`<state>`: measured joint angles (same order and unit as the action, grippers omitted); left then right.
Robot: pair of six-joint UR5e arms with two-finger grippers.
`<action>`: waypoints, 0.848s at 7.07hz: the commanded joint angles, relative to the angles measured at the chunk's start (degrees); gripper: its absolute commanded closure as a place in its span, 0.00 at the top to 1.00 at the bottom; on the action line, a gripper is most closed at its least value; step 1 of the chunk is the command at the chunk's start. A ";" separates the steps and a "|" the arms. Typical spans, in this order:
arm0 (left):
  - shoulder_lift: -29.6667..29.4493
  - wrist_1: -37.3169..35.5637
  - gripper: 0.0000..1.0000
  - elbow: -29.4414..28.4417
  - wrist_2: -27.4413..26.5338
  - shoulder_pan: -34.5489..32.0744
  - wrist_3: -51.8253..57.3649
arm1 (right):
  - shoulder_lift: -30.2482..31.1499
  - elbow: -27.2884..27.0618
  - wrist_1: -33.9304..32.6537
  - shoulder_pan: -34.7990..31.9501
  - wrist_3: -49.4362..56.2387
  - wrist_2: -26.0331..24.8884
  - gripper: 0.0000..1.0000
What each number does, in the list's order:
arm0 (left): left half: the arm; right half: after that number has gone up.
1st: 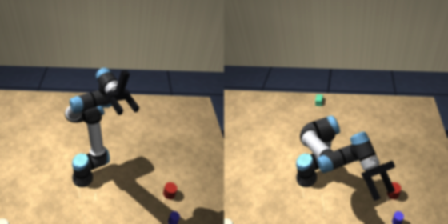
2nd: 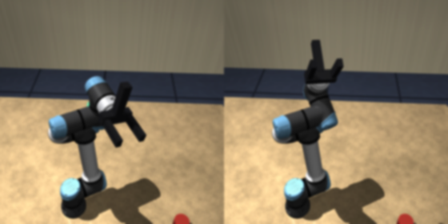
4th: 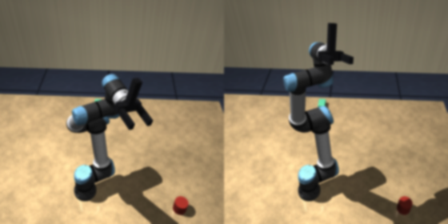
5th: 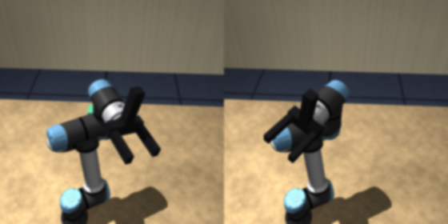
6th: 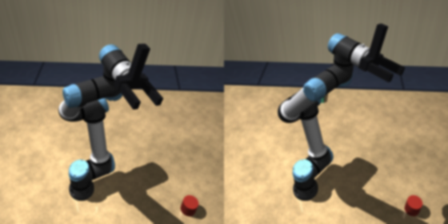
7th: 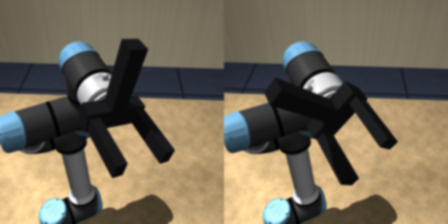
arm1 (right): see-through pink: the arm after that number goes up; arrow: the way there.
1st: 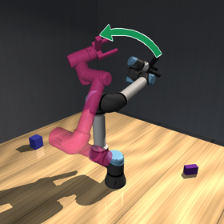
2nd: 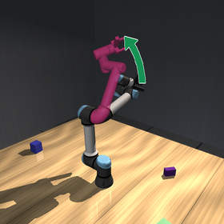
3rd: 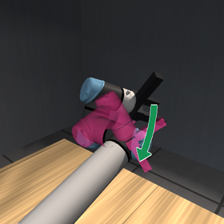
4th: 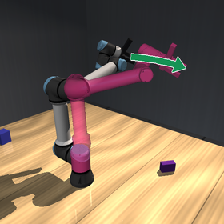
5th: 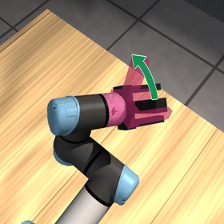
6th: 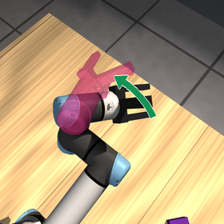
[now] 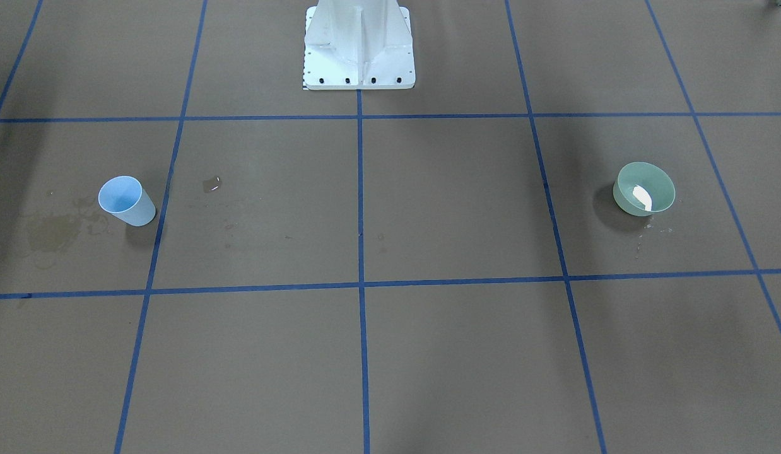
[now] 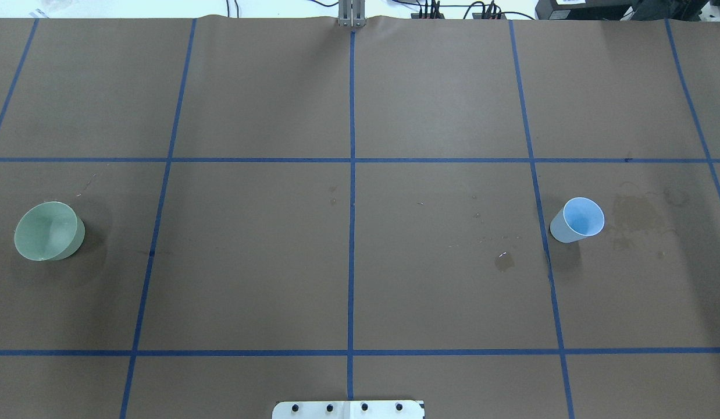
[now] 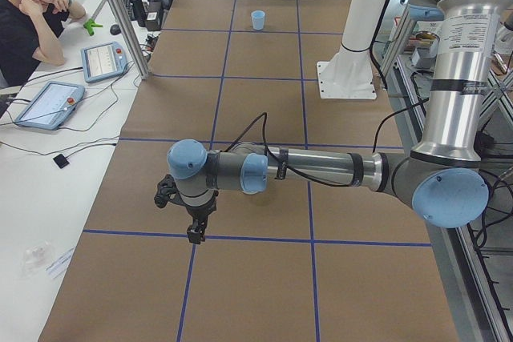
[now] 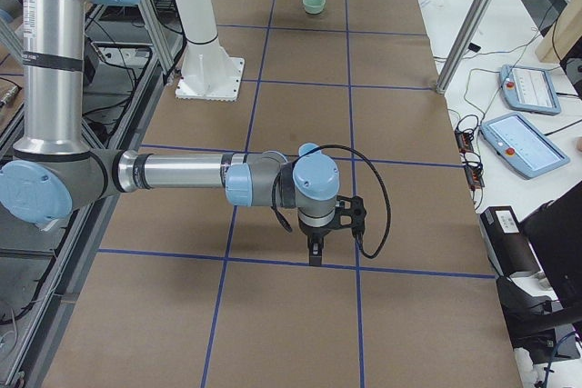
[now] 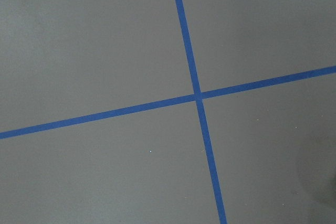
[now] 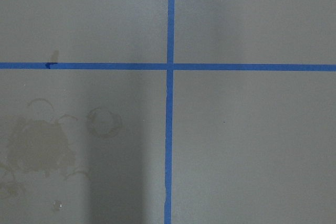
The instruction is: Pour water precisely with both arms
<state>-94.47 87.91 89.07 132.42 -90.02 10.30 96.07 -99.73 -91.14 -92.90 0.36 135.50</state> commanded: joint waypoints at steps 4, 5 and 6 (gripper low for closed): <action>2.80 0.33 1.00 0.76 0.38 -0.07 0.07 | 0.00 -0.46 0.00 0.00 0.00 0.03 1.00; 2.80 0.33 1.00 0.76 0.38 -0.07 0.07 | 0.00 -0.46 0.00 0.00 -0.09 0.03 1.00; 2.80 0.33 1.00 0.76 0.38 -0.07 0.07 | 0.00 -0.55 0.00 0.00 0.00 0.03 1.00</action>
<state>-91.71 88.23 89.80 132.80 -90.09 10.37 96.07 -100.21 -91.14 -92.89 0.31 135.53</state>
